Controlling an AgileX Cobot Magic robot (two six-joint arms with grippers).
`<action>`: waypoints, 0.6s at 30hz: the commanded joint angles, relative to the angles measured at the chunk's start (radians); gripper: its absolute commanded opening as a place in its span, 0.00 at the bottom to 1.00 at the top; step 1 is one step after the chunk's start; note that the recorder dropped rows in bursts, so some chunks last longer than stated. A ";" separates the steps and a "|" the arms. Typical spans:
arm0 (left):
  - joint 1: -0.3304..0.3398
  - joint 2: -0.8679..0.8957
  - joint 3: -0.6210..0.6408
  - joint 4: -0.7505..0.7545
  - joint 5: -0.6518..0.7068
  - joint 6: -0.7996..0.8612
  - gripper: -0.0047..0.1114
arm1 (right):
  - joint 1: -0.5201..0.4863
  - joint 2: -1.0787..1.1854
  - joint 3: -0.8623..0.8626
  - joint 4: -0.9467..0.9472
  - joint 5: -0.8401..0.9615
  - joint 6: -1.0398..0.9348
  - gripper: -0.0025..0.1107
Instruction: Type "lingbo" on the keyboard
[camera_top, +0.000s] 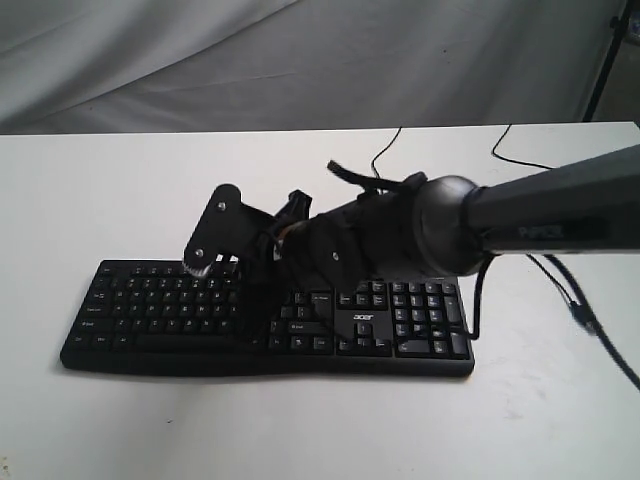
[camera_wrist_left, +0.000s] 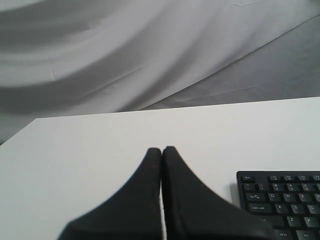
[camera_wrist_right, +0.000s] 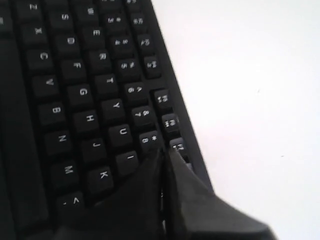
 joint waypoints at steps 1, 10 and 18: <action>-0.004 0.003 0.005 -0.001 -0.004 -0.003 0.05 | -0.003 -0.124 0.043 -0.005 0.025 -0.006 0.02; -0.004 0.003 0.005 -0.001 -0.004 -0.003 0.05 | -0.003 -0.720 0.473 0.054 -0.045 0.006 0.02; -0.004 0.003 0.005 -0.001 -0.004 -0.003 0.05 | -0.003 -1.182 0.722 0.054 -0.066 0.008 0.02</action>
